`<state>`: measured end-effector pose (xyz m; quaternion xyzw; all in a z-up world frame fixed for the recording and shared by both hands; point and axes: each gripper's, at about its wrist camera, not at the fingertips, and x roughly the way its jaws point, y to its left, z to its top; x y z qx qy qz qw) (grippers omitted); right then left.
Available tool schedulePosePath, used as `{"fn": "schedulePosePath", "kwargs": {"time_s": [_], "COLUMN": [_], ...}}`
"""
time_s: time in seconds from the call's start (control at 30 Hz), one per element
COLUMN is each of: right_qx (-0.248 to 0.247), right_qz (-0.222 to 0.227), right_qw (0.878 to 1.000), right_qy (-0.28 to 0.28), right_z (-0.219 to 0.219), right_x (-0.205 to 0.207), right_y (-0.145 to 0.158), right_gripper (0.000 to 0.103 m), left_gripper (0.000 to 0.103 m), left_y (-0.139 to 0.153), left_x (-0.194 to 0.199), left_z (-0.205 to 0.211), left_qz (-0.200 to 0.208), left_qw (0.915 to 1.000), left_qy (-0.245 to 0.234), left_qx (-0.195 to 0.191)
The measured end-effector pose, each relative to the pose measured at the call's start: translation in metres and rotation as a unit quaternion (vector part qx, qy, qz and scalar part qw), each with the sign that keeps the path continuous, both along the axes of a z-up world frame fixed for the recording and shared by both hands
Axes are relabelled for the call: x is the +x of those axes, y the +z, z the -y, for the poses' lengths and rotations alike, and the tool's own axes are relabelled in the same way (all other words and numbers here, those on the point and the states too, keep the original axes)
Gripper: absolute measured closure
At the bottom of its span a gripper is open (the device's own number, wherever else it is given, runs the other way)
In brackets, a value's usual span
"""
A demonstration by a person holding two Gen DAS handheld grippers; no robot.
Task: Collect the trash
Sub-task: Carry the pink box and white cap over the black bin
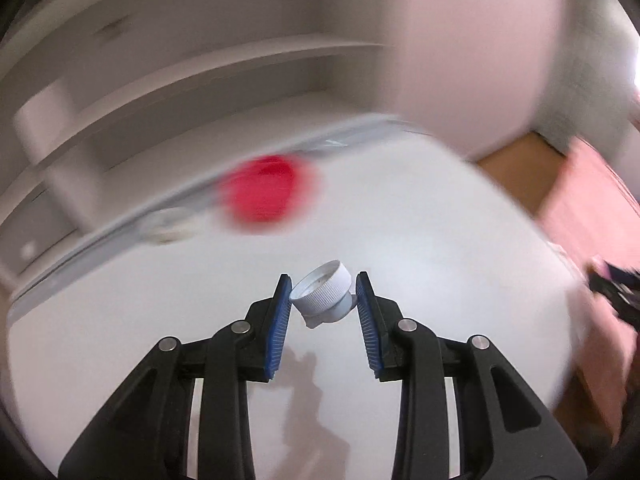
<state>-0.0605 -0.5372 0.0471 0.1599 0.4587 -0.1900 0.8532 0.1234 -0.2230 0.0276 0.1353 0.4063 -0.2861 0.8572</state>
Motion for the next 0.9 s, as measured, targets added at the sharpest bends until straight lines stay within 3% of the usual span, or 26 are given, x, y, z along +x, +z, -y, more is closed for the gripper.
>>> {"fn": "schedulePosePath", "kwargs": {"time_s": [0.13,0.27,0.43,0.6,0.9], "right_qx": [0.010,0.023,0.044,0.072,0.109], "right_qz": [-0.011,-0.028,-0.057,-0.097,-0.130], "right_qw": [0.995,0.985,0.970,0.957,0.954], "right_qy": [-0.095,-0.170,-0.232,-0.262,-0.246], "right_z": [0.052,0.091,0.126,0.143,0.152], "right_x": [-0.084,-0.154,-0.222,-0.257,-0.265], "right_y": [-0.018,-0.045,-0.087,-0.141,-0.189], "right_gripper": [0.052,0.052,0.052,0.052,0.052], "left_gripper": [0.071,0.071,0.071,0.071,0.071], "left_y": [0.000,-0.020,-0.066,-0.120,-0.173], "left_x": [-0.085,-0.165,-0.238,-0.274,-0.283], "left_z": [0.092,0.175,0.248,0.287,0.326], "left_qz": [-0.006,-0.021,-0.071,-0.054,-0.091], "left_qw": [0.9912,0.9703,0.9413,0.9237,0.9185], "left_qy": [-0.131,-0.240,-0.330,-0.378,-0.379], "left_qx": [-0.019,-0.021,-0.014,0.028,0.066]}}
